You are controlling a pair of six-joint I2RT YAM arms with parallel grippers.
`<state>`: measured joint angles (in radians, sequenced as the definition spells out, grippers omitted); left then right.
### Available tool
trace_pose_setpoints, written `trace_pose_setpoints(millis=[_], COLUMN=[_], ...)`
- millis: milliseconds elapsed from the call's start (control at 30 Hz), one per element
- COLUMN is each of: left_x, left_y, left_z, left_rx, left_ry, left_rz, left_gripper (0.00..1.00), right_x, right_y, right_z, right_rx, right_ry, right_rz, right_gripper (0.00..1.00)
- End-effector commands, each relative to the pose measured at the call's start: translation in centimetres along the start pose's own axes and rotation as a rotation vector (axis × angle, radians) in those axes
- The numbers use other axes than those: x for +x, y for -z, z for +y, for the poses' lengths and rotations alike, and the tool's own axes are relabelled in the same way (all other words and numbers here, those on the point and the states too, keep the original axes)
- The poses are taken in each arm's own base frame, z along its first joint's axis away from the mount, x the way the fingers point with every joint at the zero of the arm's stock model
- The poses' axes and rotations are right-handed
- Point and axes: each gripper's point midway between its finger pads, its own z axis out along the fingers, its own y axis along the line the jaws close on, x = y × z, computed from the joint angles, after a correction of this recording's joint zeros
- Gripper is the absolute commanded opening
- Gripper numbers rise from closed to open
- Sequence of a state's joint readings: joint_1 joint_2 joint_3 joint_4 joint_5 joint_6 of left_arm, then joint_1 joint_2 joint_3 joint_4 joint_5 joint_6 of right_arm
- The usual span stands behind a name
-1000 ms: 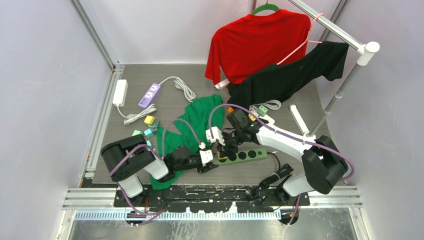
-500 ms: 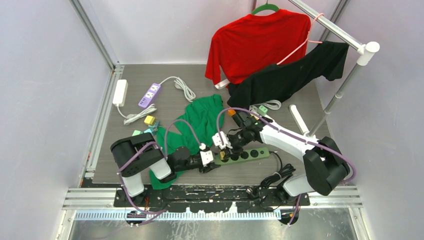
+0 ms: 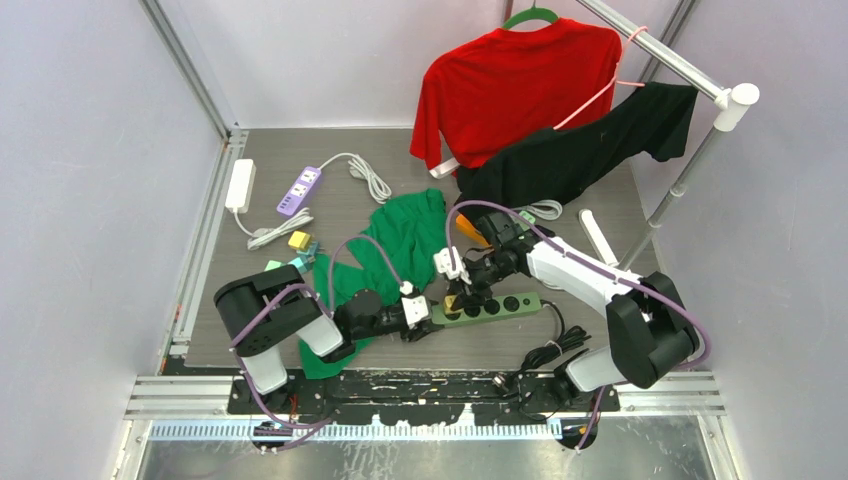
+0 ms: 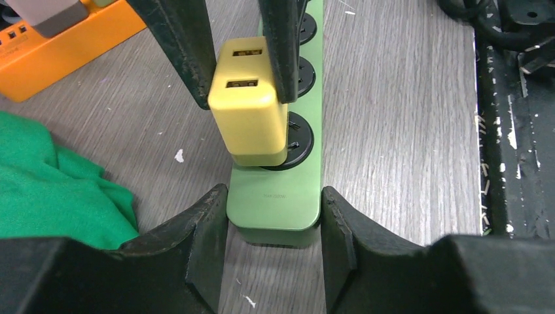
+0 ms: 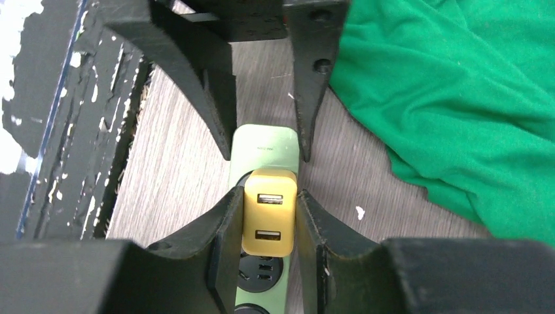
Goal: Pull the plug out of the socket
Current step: Remove the plug from the socket.
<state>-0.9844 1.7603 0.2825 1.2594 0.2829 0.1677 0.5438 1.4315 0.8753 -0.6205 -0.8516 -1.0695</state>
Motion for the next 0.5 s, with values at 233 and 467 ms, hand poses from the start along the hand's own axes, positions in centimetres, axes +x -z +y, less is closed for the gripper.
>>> trace_pose_setpoints(millis=[233, 467], left_x=[3.5, 3.8], left_y=[1.3, 1.4], left_z=[0.1, -0.1], left_rx=[-0.015, -0.010], left_ry=[0.037, 0.047], left_rz=[0.148, 0.165], left_gripper=[0.00, 0.00], right_x=[-6.1, -3.9], right_y=[-1.8, 0.6], right_z=[4.1, -0.4], right_rx=[-0.183, 0.028], right_ry=[-0.007, -0.061], right_rz=[-0.119, -0.064], right_gripper=[0.01, 0.01])
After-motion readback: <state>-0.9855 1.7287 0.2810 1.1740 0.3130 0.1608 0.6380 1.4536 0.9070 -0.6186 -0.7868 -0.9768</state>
